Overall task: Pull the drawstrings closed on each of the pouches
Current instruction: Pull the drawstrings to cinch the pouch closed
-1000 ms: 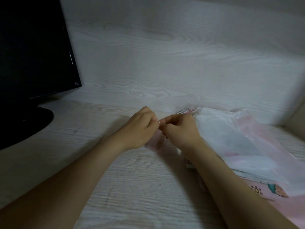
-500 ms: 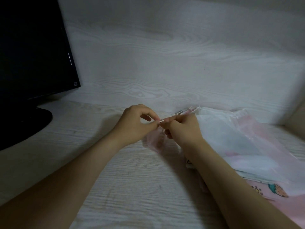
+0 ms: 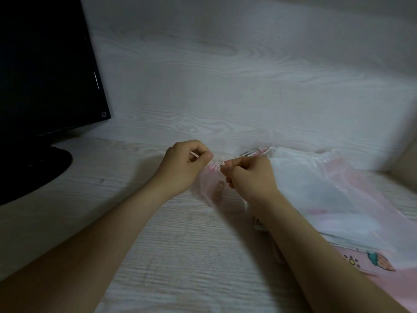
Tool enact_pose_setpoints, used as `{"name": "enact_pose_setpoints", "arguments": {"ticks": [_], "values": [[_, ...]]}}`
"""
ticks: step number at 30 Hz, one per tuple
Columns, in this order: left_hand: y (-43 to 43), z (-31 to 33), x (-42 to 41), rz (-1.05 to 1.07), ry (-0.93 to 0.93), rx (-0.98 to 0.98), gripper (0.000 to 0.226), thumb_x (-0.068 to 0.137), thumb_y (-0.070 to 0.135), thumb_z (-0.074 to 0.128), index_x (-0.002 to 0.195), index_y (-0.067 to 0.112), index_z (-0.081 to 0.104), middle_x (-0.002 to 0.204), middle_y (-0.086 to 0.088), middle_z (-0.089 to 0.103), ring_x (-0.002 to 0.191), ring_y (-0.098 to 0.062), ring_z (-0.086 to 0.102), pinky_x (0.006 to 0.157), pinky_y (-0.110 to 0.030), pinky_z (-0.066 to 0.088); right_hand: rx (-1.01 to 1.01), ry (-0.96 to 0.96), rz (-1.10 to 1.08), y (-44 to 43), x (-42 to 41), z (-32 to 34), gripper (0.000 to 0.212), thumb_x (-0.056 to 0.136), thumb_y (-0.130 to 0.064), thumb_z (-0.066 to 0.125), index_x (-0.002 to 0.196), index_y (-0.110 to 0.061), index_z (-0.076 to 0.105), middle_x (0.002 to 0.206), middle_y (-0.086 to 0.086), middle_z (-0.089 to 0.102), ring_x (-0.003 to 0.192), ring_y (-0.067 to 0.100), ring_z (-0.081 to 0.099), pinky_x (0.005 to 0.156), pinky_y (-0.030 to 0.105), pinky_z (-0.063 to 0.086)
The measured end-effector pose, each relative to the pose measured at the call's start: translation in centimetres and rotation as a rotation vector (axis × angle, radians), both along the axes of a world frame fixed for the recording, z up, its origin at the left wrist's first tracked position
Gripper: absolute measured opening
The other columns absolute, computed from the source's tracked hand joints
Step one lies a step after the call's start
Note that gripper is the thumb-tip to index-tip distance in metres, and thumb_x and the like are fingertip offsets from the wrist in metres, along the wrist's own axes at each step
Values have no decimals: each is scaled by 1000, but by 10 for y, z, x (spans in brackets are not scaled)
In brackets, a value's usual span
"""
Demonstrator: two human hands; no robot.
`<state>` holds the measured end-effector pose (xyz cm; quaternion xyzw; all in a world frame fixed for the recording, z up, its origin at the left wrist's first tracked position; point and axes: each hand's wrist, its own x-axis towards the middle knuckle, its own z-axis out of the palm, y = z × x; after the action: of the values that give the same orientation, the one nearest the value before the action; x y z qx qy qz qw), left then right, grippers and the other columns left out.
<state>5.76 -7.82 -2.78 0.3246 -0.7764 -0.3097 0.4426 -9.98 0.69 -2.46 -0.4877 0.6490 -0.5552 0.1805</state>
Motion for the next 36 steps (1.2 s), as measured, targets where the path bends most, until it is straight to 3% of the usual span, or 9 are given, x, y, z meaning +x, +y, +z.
{"name": "enact_pose_setpoints", "arguments": {"ticks": [5, 9, 12, 17, 21, 23, 27, 30, 36], "values": [[1, 3, -1, -109, 139, 241, 13, 106, 12, 62, 103, 7, 73, 93, -18, 76, 57, -11, 60, 55, -20, 47, -2, 29, 2, -2, 0, 0, 10, 80, -10, 71, 72, -11, 76, 63, 16, 68, 58, 14, 61, 69, 47, 59], [5, 6, 0, -119, 228, 344, 3, 108, 7, 57, 110, 8, 59, 91, -9, 79, 49, -12, 50, 49, -21, 42, 11, 16, 10, -2, -1, -1, 13, 81, -7, 72, 70, -13, 77, 62, 2, 72, 60, 13, 65, 68, 39, 58], [3, 10, 3, -79, 208, 335, 6, 107, 12, 57, 112, 13, 59, 94, -5, 79, 53, -13, 53, 50, -24, 43, 17, -34, 5, -3, -2, -2, 11, 81, -6, 73, 71, -9, 77, 67, 11, 72, 61, 15, 63, 67, 40, 58], [3, 7, 7, -95, 78, 188, 8, 92, 22, 70, 87, 18, 75, 88, 7, 74, 63, -12, 58, 65, -28, 44, 12, -93, -20, -3, -1, -1, 10, 80, -4, 72, 73, 2, 74, 64, 11, 65, 61, 18, 59, 63, 37, 52], [2, -2, 8, -115, -11, 120, 18, 80, 33, 90, 94, 30, 79, 95, -7, 77, 70, -32, 64, 69, -35, 50, 10, -134, -12, -1, -1, 1, 13, 82, -2, 71, 73, 5, 73, 65, 12, 67, 61, 16, 61, 65, 38, 52], [0, -3, 7, -116, 22, 90, 11, 83, 31, 90, 91, 30, 82, 91, -4, 79, 72, -35, 67, 72, -36, 54, 12, -133, -21, -1, -1, 2, 12, 82, -3, 71, 71, 1, 74, 64, 11, 68, 61, 16, 62, 64, 38, 53], [1, 1, 8, -108, 87, 19, 8, 94, 15, 79, 98, 19, 84, 98, 11, 81, 86, -19, 77, 85, -30, 61, 18, -95, -34, -1, -1, 1, 10, 78, -7, 71, 73, 2, 72, 61, 12, 64, 60, 19, 58, 63, 41, 52], [0, 2, 6, -95, 126, 34, 8, 97, 11, 76, 99, 14, 83, 98, 6, 81, 79, -12, 75, 75, -26, 60, 20, -12, -21, 1, 1, 2, 15, 77, -9, 67, 73, 4, 69, 65, 24, 65, 59, 21, 55, 62, 37, 49], [-3, 2, 8, -60, 110, -12, 9, 101, 18, 71, 96, 18, 79, 98, 5, 78, 67, -22, 73, 74, -37, 61, 19, -15, -26, 3, 2, 4, 12, 78, -7, 68, 71, 2, 72, 71, 28, 66, 58, 21, 58, 61, 36, 49]]}}
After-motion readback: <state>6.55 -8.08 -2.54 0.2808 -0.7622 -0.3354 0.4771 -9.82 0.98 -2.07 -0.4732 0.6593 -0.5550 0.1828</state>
